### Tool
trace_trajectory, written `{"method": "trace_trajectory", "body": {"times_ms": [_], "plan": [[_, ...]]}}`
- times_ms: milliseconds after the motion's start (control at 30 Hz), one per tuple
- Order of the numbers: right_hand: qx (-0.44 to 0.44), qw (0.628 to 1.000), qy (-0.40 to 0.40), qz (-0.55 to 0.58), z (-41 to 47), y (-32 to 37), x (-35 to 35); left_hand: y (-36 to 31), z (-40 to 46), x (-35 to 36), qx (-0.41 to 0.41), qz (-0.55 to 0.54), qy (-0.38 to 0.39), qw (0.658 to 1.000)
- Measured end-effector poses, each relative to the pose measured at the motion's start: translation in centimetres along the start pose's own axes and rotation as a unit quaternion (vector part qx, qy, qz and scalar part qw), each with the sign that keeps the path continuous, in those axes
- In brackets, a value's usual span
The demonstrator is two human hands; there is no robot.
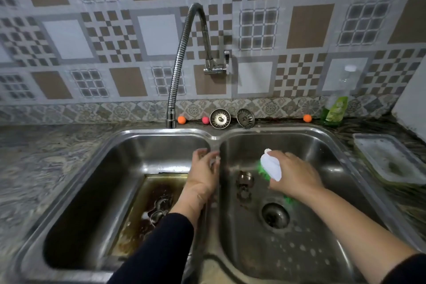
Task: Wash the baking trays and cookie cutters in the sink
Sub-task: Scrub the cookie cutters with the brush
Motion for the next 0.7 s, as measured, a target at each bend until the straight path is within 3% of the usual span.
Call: {"method": "trace_trajectory", "body": {"times_ms": [133,200,267,467,700], "plan": [[0.01,1.0,-0.004,-0.017,0.2,-0.8,0.0,8.0,-2.6,-3.2,-0.126,0.136,0.016,0.983],[0.023,1.0,-0.003,-0.019,0.3,-1.4,0.3,10.1,-3.9,-3.7,-0.163,0.226,0.07,0.958],[0.032,0.999,-0.001,-0.023,0.2,-1.9,0.5,10.7,-4.3,-3.2,-0.106,0.336,0.139,0.925],[0.048,0.998,0.012,-0.028,0.1,-2.2,1.0,12.9,-4.5,-0.9,-0.041,0.454,0.274,0.847],[0.032,0.997,0.065,-0.041,0.1,-2.2,1.6,13.0,-3.1,-0.9,-0.038,0.421,0.266,0.866]]}}
Point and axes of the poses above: each hand's wrist, its own z-axis towards the middle knuckle, its own x-axis out of the palm, y = z × x, the point moved 9 cm from there along z, towards the middle knuckle, and after that the axes turned 8 degrees about x, right-handed, at the moved point
